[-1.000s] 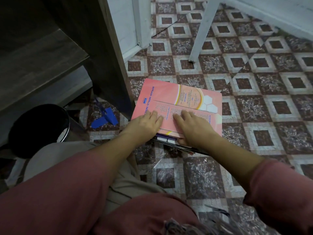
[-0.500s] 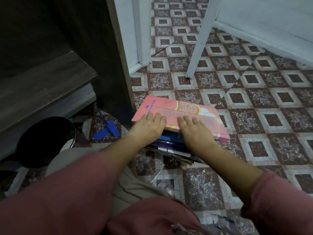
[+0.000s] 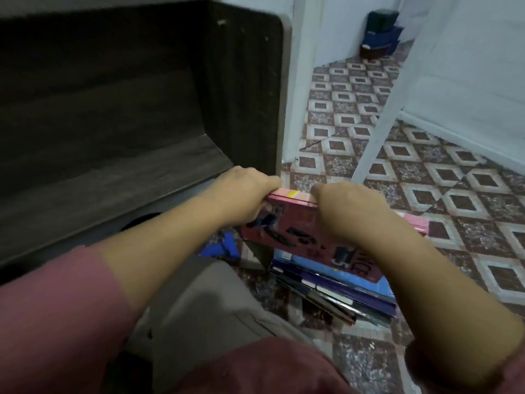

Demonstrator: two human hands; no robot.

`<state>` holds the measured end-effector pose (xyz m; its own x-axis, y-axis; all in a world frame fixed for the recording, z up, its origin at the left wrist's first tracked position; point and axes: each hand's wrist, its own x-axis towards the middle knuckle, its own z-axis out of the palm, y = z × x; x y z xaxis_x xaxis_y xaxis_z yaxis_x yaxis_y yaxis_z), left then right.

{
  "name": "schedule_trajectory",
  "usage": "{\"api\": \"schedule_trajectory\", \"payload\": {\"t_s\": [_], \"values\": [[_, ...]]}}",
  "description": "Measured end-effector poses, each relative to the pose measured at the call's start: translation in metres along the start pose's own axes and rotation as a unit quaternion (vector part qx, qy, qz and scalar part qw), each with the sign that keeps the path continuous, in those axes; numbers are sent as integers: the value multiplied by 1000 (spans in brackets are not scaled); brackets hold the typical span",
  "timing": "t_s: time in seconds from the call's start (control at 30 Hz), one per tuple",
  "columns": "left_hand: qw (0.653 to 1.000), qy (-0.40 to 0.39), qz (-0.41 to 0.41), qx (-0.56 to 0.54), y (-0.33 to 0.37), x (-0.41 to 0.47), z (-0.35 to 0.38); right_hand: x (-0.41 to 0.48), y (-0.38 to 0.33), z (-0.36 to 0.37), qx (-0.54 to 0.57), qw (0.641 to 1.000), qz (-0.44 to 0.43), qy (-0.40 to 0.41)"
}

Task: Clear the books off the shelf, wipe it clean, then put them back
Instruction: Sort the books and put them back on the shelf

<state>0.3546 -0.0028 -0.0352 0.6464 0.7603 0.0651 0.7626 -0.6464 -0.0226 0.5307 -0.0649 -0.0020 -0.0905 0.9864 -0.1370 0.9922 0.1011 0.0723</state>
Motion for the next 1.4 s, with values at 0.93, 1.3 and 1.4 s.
{"api": "schedule_trajectory", "payload": {"t_s": [0.93,1.3,1.4], "values": [[893,139,-411,123,-255,-302,131,184,-388,124,82,923,-339,162],[885,149,-441,-7,-297,-287,181,237,-389,164,169,902,-383,106],[880,166,-445,-20,-307,-287,184,242,-389,167,183,897,-387,109]]}}
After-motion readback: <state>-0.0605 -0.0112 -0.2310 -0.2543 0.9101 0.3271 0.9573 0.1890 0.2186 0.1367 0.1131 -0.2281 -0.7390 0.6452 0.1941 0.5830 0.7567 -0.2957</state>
